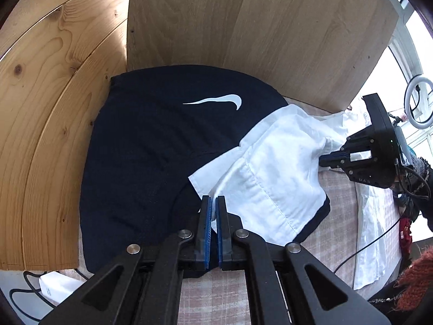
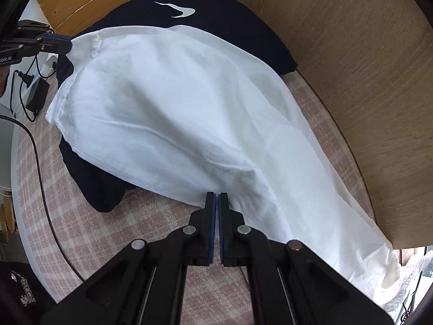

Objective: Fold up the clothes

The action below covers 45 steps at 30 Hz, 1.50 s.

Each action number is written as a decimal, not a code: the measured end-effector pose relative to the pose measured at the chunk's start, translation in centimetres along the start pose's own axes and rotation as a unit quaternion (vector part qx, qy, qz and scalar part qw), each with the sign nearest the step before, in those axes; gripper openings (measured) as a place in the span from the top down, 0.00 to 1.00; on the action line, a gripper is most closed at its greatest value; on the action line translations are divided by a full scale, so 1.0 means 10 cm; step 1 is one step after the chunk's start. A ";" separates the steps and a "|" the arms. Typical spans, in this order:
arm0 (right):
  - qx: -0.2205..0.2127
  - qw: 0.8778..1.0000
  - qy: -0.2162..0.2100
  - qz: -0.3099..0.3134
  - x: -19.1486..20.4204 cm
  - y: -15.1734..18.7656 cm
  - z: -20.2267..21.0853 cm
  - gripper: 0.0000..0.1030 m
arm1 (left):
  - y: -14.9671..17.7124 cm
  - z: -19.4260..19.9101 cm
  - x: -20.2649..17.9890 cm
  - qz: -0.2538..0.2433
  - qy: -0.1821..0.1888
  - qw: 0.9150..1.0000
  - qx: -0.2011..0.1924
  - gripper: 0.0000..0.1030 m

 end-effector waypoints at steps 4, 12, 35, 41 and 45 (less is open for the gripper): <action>0.008 1.000 -0.014 0.001 -0.06 0.07 -0.01 0.98 | -0.09 -0.18 0.01 -0.020 -0.018 1.000 0.015 0.97; -0.132 0.986 -0.011 0.098 -0.22 -0.51 0.72 0.41 | -0.08 -0.13 -0.05 -0.035 -0.013 0.999 0.014 0.97; -0.065 0.979 -0.110 0.162 -0.37 -0.81 0.27 0.98 | -0.11 -0.23 -0.20 -0.061 -0.028 0.997 0.023 0.97; -0.066 0.982 -0.089 0.152 -0.45 -0.78 0.31 0.98 | -0.24 -0.38 -0.23 -0.061 -0.042 0.997 0.027 0.92; -0.095 0.977 -0.109 0.157 -0.33 -0.72 0.51 0.98 | -0.25 -0.37 -0.23 -0.075 -0.042 0.996 0.022 0.70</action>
Point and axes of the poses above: each gripper's, at about its wrist camera, not at the fingertips, and z roughly against the way its jaws point, x to its left, y to its underside, the point moved 4 cm from there along -z, roughly the way its jaws point, and after that the axes turned 13 degrees about z, right-handed, at the moved point
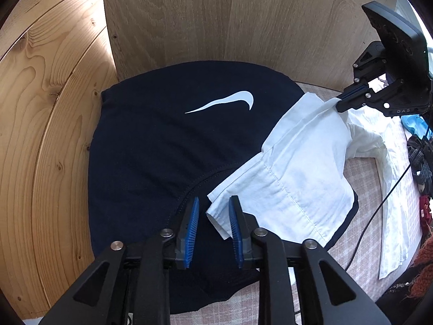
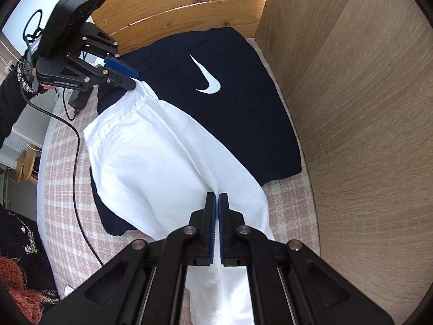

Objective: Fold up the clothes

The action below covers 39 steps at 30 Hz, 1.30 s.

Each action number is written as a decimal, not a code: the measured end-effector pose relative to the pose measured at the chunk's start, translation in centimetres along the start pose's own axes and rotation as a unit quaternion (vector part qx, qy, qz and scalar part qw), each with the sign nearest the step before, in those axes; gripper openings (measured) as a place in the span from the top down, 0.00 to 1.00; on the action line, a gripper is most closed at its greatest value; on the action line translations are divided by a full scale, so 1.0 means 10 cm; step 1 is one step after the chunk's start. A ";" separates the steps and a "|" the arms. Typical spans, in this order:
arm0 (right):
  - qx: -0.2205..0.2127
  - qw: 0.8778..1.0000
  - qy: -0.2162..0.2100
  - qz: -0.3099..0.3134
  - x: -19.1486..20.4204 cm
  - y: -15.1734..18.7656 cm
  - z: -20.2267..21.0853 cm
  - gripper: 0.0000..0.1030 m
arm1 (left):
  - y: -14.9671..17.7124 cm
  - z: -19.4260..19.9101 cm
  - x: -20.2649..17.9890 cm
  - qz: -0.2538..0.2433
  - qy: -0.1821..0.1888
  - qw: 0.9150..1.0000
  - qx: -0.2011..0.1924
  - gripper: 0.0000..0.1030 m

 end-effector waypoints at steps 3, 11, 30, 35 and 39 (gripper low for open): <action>-0.034 0.999 -0.008 -0.002 0.09 -0.01 0.20 0.98 | -0.03 -0.08 0.01 0.003 0.009 1.000 0.010 0.65; 0.008 1.000 0.020 -0.023 -0.14 0.13 0.08 0.98 | -0.20 -0.28 -0.10 0.006 0.032 0.999 0.028 0.60; 0.025 0.996 0.060 -0.067 -0.24 0.22 0.03 0.94 | -0.31 -0.14 -0.56 0.027 0.019 0.999 -0.028 0.95; -0.081 0.979 0.100 -0.160 -0.29 0.59 0.94 0.71 | -0.47 0.48 -0.84 0.019 0.041 0.996 -0.081 0.96; -0.084 0.959 0.148 -0.227 -0.33 1.32 1.38 0.71 | -0.61 1.08 -0.86 -0.016 0.026 0.992 -0.119 0.96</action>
Point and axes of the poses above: each gripper's, at about its wrist camera, not at the fingertips, and z roughly against the way its jaws point, x to its left, y to its underside, the point moved 4 cm from there along -z, roughly the way its jaws point, and after that the axes turned 13 degrees about z, right-handed, at the moved point
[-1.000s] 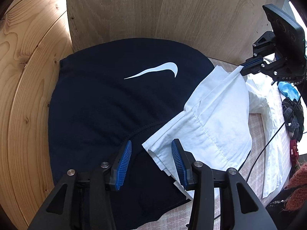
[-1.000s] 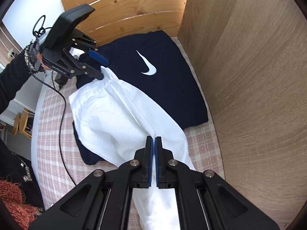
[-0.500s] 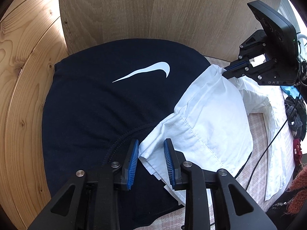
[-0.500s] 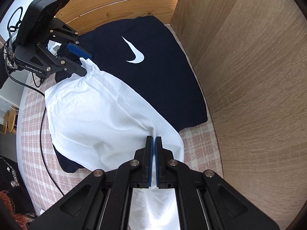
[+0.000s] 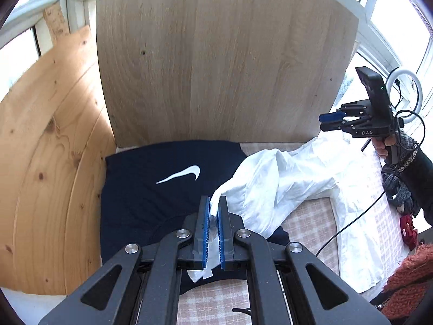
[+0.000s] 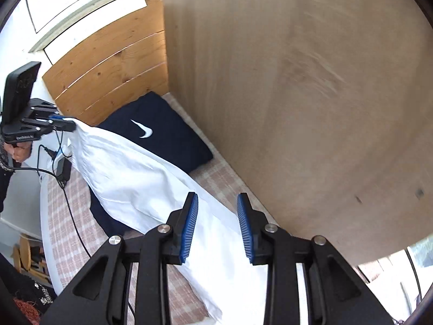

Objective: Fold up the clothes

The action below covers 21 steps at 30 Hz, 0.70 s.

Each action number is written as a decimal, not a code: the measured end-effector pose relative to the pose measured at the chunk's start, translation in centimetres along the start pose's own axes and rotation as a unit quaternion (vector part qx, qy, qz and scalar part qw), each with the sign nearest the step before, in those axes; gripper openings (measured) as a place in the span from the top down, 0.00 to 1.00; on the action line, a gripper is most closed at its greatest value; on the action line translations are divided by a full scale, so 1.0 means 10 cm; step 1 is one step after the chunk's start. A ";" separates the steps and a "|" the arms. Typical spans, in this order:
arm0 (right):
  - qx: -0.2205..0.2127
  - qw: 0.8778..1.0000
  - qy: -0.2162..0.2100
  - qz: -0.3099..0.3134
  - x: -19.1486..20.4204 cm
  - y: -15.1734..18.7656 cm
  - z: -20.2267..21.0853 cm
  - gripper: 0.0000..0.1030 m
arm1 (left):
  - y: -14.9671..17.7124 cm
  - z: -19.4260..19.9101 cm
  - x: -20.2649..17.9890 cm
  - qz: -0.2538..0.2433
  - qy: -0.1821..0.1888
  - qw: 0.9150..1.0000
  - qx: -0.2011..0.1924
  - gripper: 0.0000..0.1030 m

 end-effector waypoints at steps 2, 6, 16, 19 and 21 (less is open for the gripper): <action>0.030 0.999 0.020 -0.005 -0.14 0.23 -0.01 0.71 | -0.02 0.27 -0.09 -0.021 -0.006 1.000 -0.014 0.95; 0.101 0.991 0.082 0.041 -0.38 0.68 -0.20 0.71 | 0.15 0.63 -0.29 -0.039 -0.023 0.999 -0.013 0.95; 0.099 0.969 0.023 0.225 -0.35 0.56 -0.28 0.71 | 0.33 0.71 -0.58 -0.060 -0.065 0.996 0.020 0.95; 0.123 0.959 0.002 0.255 -0.35 0.54 -0.42 0.71 | 0.34 0.62 -0.51 -0.048 -0.077 0.995 0.031 0.95; 0.141 0.953 -0.012 0.269 -0.36 0.54 -0.52 0.72 | 0.34 0.56 -0.46 -0.040 -0.080 0.995 0.036 0.95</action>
Point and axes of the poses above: each gripper's, at about its wrist camera, not at the fingertips, and z roughly against the way its jaws point, x to its left, y to its underside, the point moved 4 cm from there along -z, roughly the way its jaws point, and after that the axes turned 13 degrees about z, right-handed, at the moved point
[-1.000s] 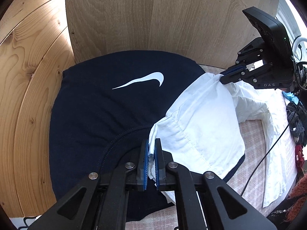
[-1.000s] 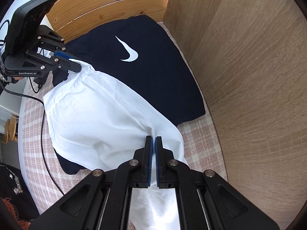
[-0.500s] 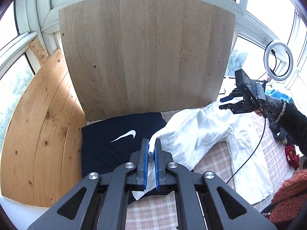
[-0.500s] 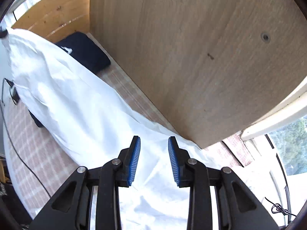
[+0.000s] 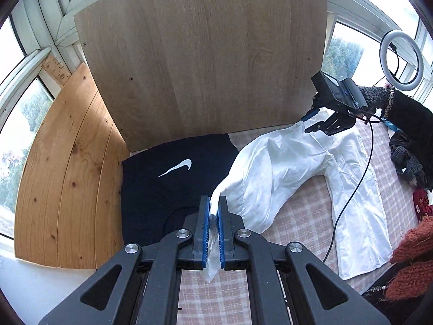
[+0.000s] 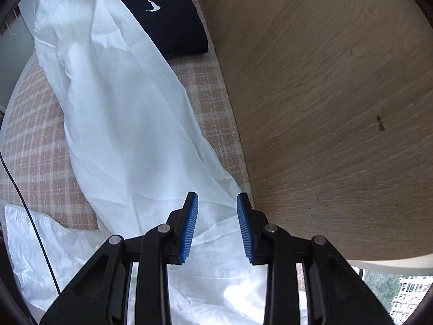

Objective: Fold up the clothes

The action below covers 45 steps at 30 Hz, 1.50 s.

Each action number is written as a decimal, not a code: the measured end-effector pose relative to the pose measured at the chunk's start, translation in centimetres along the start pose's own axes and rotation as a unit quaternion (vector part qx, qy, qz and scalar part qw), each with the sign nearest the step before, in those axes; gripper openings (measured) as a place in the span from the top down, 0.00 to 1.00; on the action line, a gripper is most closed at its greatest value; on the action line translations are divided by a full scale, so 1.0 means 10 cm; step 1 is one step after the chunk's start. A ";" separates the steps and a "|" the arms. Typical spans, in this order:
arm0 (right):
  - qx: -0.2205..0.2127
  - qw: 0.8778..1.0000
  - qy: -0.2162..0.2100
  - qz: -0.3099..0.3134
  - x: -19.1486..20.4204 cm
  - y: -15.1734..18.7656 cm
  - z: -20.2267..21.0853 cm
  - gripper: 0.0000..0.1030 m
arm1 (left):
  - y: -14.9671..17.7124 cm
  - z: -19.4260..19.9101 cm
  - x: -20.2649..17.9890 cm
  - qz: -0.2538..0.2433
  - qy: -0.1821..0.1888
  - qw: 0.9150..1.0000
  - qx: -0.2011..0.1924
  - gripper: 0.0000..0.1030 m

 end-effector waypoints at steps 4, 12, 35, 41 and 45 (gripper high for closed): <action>0.020 1.000 -0.010 0.020 0.10 -0.03 -0.16 0.73 | 0.01 -0.07 0.04 0.008 -0.004 1.000 0.009 0.95; 0.048 0.998 -0.017 0.035 0.12 -0.04 -0.30 0.94 | -0.02 -0.13 0.09 0.009 -0.008 1.000 0.014 0.95; 0.080 0.994 -0.021 0.068 0.39 0.13 -0.25 1.00 | 0.00 -0.21 0.01 -0.002 -0.008 1.000 0.025 0.95; 0.055 0.998 0.001 0.029 0.32 0.28 0.03 0.99 | 0.06 -0.25 0.11 0.009 -0.010 0.999 0.031 0.95; 0.052 0.998 0.014 -0.015 0.24 0.49 0.14 0.99 | 0.05 -0.29 0.23 0.032 -0.002 0.999 0.033 0.95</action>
Point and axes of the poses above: each gripper's, at about its wrist camera, not at the fingertips, and z roughly against the way its jaws point, x to its left, y to its underside, the point moved 4 cm from there along -z, roughly the way its jaws point, and after that the axes turned 13 degrees about z, right-handed, at the moved point
